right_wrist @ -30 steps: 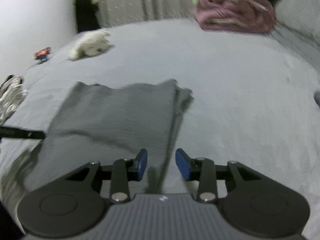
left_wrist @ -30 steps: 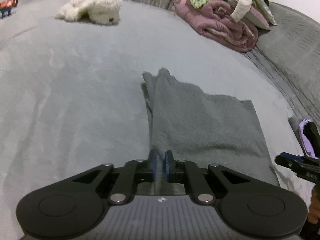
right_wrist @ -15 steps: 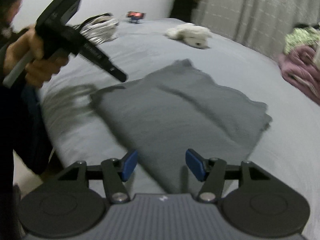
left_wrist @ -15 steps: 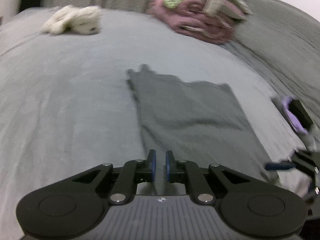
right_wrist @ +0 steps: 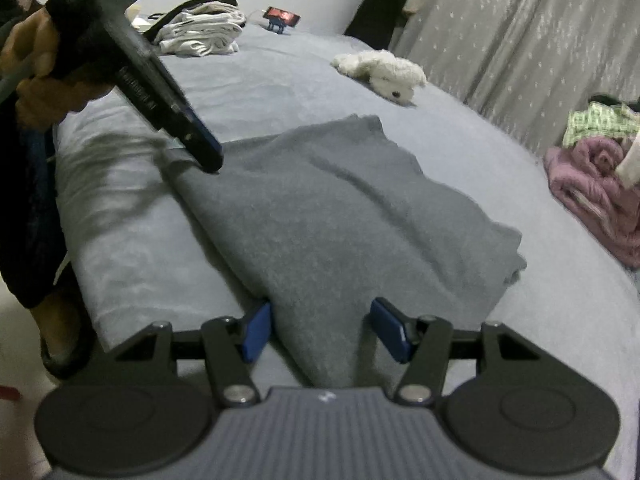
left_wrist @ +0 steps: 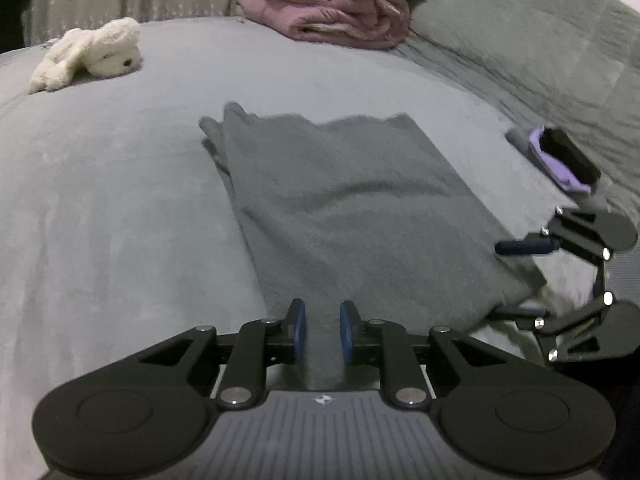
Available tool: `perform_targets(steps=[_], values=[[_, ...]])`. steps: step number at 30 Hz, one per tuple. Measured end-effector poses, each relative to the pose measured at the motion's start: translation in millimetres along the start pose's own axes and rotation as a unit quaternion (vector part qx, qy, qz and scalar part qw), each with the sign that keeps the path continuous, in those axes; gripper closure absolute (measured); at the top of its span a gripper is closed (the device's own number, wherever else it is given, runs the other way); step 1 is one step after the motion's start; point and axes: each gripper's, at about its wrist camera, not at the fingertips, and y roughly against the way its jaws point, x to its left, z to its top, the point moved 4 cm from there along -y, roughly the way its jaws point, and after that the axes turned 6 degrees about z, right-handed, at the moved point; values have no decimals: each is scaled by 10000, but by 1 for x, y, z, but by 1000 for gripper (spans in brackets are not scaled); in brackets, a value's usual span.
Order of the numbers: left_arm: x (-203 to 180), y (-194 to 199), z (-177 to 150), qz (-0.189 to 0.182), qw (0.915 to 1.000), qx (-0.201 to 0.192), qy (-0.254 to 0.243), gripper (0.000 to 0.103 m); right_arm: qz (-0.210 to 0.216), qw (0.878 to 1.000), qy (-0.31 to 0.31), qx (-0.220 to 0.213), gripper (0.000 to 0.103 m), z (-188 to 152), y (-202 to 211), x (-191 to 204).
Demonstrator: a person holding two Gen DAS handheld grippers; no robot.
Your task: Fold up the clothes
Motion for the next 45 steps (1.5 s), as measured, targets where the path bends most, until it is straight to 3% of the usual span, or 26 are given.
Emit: perform_targets(steps=[6, 12, 17, 20, 25, 29, 31, 33, 35, 39, 45], values=[[-11, 13, 0, -177, 9989, -304, -319, 81, -122, 9994, 194, -270, 49, 7, 4, 3], [-42, 24, -6, -532, 9914, -615, -1029, 60, -68, 9987, -295, -412, 49, 16, 7, -13], [-63, 23, -14, -419, 9823, -796, -1641, 56, -4, 9966, -676, -469, 49, 19, 14, -22], [-78, 22, -23, -308, 9716, -909, -2164, 51, 60, 9949, -892, -477, 49, 21, 14, -28], [-100, 10, -37, 304, 9450, -997, -3100, 50, 138, 9922, -1146, -465, 49, 21, 15, -33], [-104, -6, -42, 835, 9281, -840, -3531, 50, 203, 9897, -1333, -471, 49, 19, 15, -37], [-99, -10, -37, 916, 9323, -754, -3416, 55, 227, 9887, -1409, -469, 49, 20, 15, -39], [-92, -11, -29, 885, 9421, -681, -3162, 77, 237, 9883, -1437, -457, 48, 19, 14, -40], [-85, -10, -21, 811, 9530, -620, -2852, 83, 201, 9897, -1351, -426, 46, 17, 14, -37], [-72, -6, -12, 632, 9689, -577, -2321, 84, 25, 9977, -627, -268, 30, 7, 14, -19], [-54, -4, 4, 358, 9867, -495, -1508, 87, -72, 9999, 97, -84, 32, -9, 17, 0]])
